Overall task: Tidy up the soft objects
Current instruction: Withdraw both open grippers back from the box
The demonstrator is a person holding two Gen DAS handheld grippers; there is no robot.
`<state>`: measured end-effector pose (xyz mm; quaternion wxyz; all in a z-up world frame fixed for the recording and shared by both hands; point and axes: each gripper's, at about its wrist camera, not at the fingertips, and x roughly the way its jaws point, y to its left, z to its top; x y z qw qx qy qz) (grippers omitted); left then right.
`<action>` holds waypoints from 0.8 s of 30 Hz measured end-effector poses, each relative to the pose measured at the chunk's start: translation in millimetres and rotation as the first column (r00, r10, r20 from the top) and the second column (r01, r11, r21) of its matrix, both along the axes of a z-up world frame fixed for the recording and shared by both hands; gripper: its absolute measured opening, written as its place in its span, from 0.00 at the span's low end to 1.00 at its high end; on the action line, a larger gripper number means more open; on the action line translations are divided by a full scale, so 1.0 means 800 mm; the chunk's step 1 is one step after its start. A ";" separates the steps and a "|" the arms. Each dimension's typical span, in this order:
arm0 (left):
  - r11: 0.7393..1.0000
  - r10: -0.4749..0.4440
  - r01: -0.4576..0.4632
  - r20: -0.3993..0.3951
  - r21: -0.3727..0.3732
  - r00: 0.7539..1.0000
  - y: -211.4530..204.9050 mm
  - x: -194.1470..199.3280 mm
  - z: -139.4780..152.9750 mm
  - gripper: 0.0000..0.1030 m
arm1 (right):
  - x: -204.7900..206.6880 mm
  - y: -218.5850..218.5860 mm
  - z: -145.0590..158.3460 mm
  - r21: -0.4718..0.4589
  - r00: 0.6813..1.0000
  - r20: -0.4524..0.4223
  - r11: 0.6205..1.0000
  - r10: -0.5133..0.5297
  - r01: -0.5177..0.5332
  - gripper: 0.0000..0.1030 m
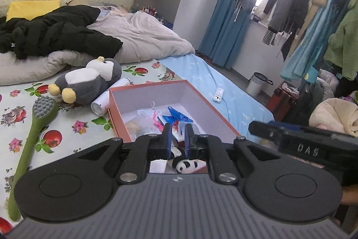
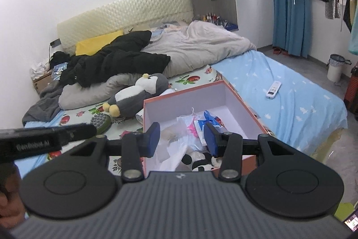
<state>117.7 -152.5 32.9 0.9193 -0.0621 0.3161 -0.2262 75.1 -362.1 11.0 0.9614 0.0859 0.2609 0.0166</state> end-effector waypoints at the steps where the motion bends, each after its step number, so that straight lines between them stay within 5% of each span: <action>1: 1.000 0.000 0.000 0.003 -0.001 1.000 0.003 -0.010 0.001 0.13 | -0.006 0.001 0.001 0.002 1.000 0.001 1.000 0.002 -0.002 0.45; 24: 0.999 0.041 -0.042 0.019 0.017 0.999 0.031 -0.114 -0.004 0.13 | -0.085 0.021 -0.013 0.005 1.000 0.003 1.000 0.028 -0.028 0.45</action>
